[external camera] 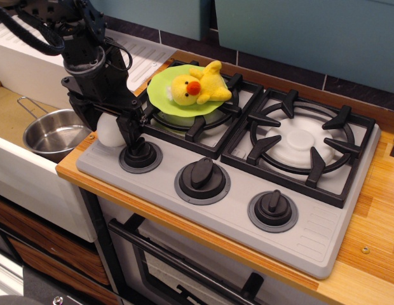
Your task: Put stuffedduck on plate and egg in pot or pan in sink
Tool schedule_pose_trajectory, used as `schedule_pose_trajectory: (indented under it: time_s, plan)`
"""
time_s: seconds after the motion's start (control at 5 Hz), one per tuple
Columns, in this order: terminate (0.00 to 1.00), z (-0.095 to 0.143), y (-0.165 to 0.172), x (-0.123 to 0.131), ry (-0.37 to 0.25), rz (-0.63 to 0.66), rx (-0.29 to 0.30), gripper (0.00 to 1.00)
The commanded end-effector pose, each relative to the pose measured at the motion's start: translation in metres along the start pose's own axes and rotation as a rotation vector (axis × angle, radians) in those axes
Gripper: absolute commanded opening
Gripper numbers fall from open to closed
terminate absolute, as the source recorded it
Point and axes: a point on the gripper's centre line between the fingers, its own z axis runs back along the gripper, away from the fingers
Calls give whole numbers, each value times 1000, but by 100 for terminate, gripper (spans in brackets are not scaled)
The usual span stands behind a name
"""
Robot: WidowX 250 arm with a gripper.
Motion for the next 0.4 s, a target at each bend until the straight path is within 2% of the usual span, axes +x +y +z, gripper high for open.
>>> schedule_pose_trajectory:
  time_s: [0.0,0.2]
  plan:
    - [0,6,-1,4,-3,-16,-25,0]
    - [0,12,0,3,4,-25,-25,0]
